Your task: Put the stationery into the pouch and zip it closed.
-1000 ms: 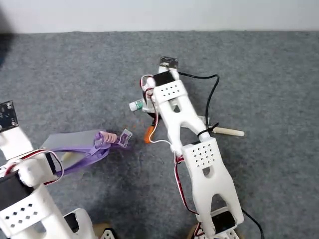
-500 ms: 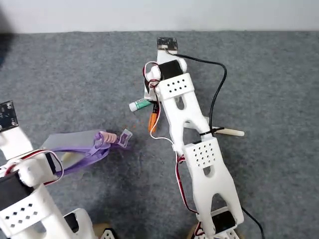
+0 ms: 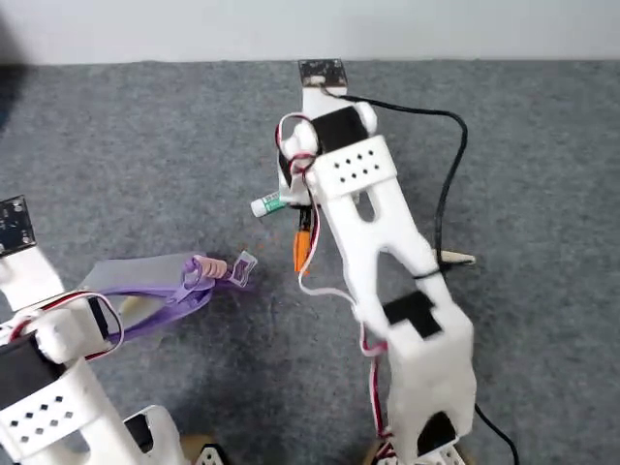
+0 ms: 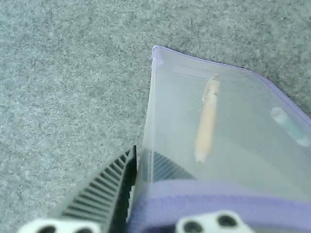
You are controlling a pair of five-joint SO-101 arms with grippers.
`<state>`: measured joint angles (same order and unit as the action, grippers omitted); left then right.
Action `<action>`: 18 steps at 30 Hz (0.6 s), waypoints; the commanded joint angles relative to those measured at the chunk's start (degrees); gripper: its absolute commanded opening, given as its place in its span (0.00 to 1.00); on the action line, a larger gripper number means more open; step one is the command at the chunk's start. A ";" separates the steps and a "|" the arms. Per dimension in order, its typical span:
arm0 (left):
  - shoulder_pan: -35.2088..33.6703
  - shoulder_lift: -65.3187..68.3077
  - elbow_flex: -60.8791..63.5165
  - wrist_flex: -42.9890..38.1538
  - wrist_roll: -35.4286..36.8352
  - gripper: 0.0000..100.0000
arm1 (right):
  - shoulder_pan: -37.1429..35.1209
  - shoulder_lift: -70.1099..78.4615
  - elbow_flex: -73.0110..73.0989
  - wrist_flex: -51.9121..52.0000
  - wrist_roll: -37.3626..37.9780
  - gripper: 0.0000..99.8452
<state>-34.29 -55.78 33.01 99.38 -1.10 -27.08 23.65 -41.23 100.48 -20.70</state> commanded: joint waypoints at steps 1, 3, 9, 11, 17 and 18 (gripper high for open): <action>-0.18 -0.26 -2.68 1.14 -0.18 0.01 | -2.59 -13.14 4.31 2.24 0.35 0.01; -0.18 -0.35 -2.86 1.14 -0.18 0.02 | -4.44 -17.01 4.31 2.24 0.26 0.01; 1.32 -0.09 -2.68 1.14 -0.18 0.02 | -10.86 -27.21 4.31 2.24 0.26 0.01; 3.16 -0.09 -2.68 1.23 -0.18 0.02 | -13.05 -30.37 4.40 2.24 0.26 0.01; 6.68 0.00 -2.68 1.23 -0.09 0.02 | -19.82 -40.31 4.40 2.24 0.26 0.01; 6.68 0.00 -2.68 1.23 -0.09 0.02 | -20.70 -41.80 4.40 2.24 0.26 0.01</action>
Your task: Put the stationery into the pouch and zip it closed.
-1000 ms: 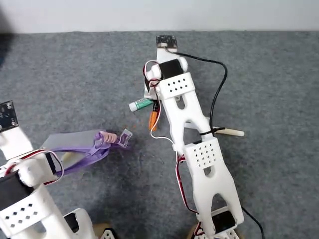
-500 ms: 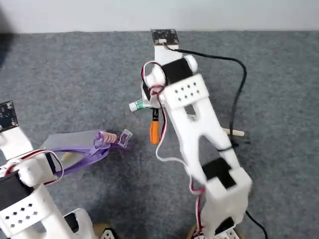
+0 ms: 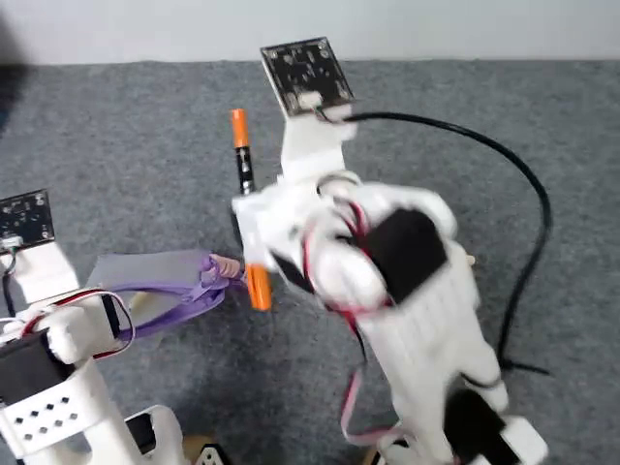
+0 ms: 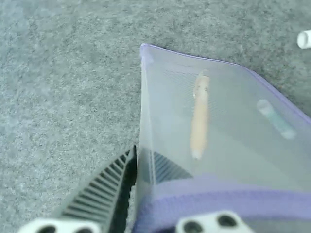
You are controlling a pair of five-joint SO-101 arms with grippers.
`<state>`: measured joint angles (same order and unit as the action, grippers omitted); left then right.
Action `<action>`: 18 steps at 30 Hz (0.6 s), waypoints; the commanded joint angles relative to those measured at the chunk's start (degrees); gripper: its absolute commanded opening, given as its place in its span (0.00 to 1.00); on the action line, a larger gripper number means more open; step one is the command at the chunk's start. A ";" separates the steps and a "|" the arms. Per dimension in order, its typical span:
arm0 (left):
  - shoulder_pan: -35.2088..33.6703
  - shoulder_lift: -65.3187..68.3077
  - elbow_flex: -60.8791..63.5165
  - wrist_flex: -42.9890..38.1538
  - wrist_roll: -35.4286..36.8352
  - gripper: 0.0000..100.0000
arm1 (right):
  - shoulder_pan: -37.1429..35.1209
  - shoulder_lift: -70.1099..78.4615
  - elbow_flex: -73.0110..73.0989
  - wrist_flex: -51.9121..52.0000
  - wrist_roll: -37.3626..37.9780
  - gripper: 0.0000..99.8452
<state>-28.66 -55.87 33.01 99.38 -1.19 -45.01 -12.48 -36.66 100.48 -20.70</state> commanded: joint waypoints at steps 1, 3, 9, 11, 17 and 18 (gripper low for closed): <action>1.05 0.09 -2.77 1.23 0.00 0.02 | -3.30 -6.99 -0.18 2.24 0.26 0.01; 1.05 0.18 -2.86 1.23 0.00 0.02 | -3.47 -9.19 -0.09 2.24 0.26 0.01; 1.14 0.18 -2.86 1.23 0.00 0.01 | -2.77 -13.05 0.00 -0.75 0.18 0.01; 1.14 0.18 -2.86 1.23 0.00 0.01 | -2.77 -13.85 0.00 -2.15 0.26 0.01; 6.24 0.09 -2.86 1.14 1.93 0.01 | -2.86 -19.56 0.00 -2.15 0.62 0.01; 7.47 0.09 -2.86 1.14 2.73 0.01 | -2.86 -20.70 0.00 -1.10 0.62 0.01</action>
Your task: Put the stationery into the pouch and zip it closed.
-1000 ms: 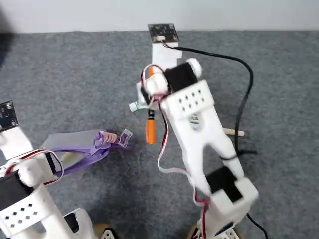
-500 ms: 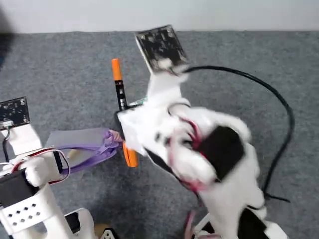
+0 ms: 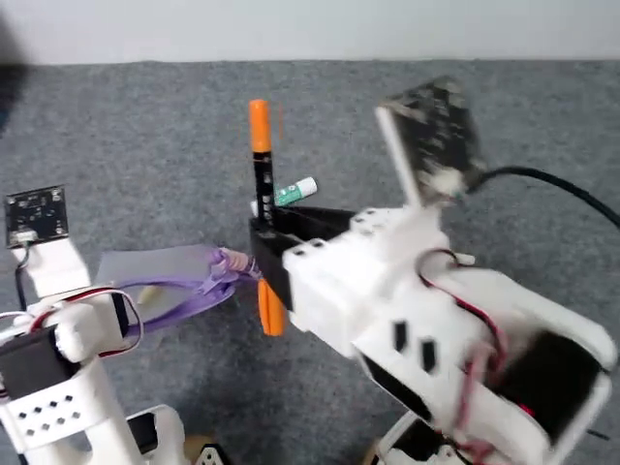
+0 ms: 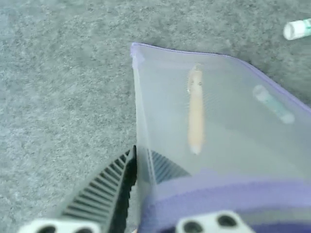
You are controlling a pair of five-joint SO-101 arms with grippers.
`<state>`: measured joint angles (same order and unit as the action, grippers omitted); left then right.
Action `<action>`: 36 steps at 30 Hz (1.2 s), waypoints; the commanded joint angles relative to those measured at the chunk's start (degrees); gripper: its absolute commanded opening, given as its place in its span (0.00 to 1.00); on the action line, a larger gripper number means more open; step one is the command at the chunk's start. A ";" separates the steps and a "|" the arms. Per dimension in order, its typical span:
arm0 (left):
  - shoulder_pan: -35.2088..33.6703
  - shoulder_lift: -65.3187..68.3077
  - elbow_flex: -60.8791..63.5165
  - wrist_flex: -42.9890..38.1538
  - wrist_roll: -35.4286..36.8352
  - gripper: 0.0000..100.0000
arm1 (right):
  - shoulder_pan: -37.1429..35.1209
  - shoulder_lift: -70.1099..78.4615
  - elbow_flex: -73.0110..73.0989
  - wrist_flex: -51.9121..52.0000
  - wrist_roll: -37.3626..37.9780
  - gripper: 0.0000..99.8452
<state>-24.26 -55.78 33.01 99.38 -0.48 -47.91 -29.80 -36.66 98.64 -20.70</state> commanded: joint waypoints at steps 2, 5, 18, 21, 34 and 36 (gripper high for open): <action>5.45 -0.09 -2.95 1.14 2.99 0.01 | 0.13 -5.05 0.00 3.30 0.62 0.01; 7.65 -0.18 -3.03 1.14 4.92 0.01 | 0.22 -6.73 0.00 4.09 0.70 0.01; 16.18 -0.09 -7.08 1.05 9.41 0.01 | 0.31 -21.32 19.78 1.19 8.18 0.01; 16.09 -0.09 -5.93 1.05 9.41 0.01 | 0.31 -26.86 27.96 -5.49 8.88 0.01; 16.18 -0.09 -5.58 0.97 10.02 0.01 | -4.79 -33.71 58.20 -51.38 17.05 0.01; 16.18 -0.09 -5.58 0.97 10.02 0.01 | -8.66 -33.63 60.66 -54.99 18.46 0.01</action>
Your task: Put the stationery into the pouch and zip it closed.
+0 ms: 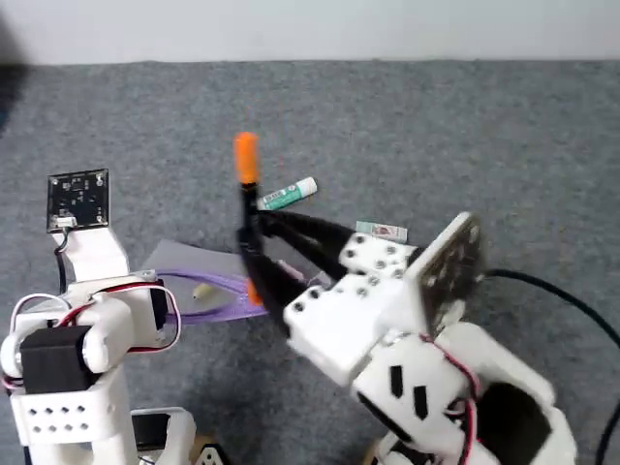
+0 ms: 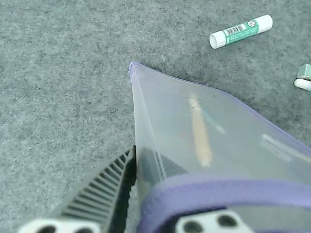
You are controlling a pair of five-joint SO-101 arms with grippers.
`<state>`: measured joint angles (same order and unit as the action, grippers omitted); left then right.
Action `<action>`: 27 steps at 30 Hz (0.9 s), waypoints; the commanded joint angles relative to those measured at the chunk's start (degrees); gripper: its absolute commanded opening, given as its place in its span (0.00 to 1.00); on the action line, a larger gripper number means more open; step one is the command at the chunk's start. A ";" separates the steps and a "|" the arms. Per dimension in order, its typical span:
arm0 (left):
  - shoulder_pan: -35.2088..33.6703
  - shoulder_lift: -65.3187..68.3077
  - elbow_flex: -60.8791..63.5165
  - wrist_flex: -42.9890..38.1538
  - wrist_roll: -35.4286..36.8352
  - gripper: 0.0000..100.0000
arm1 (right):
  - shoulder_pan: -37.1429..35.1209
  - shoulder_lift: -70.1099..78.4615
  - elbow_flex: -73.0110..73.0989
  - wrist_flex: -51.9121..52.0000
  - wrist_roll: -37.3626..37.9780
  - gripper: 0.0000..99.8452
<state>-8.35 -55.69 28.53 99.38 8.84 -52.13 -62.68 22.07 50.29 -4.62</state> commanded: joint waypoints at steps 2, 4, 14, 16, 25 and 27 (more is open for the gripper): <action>0.26 -0.18 -1.10 0.97 0.70 0.01 | -7.43 -0.75 4.75 -9.80 4.04 0.01; 0.26 -0.18 -1.10 0.97 0.70 0.01 | -8.84 -0.75 8.09 -12.88 6.33 0.01; 0.26 -0.18 -1.10 0.97 0.70 0.01 | -9.36 -1.10 27.96 -32.13 14.15 0.01; 0.26 -0.18 -1.10 0.97 0.70 0.01 | -9.36 -1.19 31.03 -35.03 15.38 0.01; 0.26 -0.26 -1.10 0.97 0.70 0.01 | -9.10 -1.36 35.60 -30.55 21.54 0.07; 0.26 -0.26 -1.10 0.97 0.70 0.01 | -9.10 -1.45 35.52 -28.62 21.54 0.15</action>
<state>-8.35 -55.69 28.53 99.38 8.84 -60.92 -63.21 57.85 18.99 16.04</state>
